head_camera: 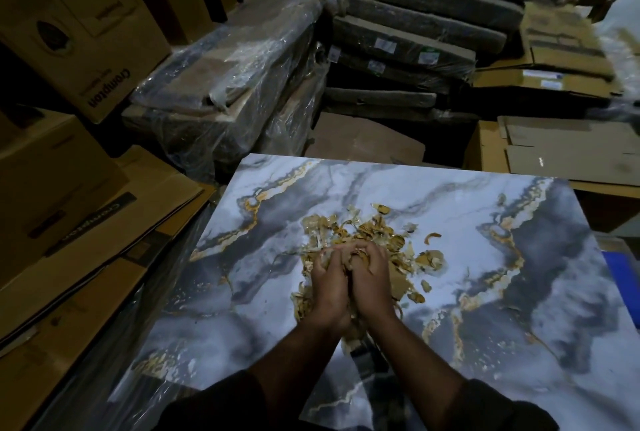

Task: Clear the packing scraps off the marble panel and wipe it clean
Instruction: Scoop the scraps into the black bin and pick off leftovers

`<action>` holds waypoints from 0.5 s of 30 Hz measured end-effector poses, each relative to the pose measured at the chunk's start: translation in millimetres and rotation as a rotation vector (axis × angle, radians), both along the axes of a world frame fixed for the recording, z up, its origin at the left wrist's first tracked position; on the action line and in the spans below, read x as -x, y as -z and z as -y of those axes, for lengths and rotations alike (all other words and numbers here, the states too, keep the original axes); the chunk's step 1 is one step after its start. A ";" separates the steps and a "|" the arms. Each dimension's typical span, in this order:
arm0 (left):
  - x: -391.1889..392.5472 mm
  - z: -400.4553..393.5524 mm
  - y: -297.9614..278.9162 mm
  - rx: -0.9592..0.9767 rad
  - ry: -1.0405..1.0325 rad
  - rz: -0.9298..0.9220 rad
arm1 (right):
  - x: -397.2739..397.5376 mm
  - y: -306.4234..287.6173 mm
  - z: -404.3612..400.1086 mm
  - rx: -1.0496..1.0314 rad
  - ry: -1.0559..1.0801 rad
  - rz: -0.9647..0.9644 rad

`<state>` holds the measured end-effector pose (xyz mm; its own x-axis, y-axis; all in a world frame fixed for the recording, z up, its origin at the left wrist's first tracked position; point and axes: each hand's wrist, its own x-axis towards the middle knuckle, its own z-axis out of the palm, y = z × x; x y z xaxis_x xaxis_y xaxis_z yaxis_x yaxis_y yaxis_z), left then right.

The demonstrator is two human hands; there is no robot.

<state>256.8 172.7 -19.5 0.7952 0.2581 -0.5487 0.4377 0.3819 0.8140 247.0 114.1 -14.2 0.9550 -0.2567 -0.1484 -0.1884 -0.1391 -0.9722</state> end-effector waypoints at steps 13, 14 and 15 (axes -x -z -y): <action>27.9 40.5 -43.6 0.182 -0.018 0.105 | 5.4 -24.5 23.9 -0.331 0.074 0.018; 30.7 43.4 -50.7 0.290 -0.018 0.101 | 7.1 -28.0 27.0 -0.374 0.087 0.015; 29.6 46.9 -50.4 0.323 -0.041 0.072 | 7.9 -28.8 29.0 -0.385 0.101 0.003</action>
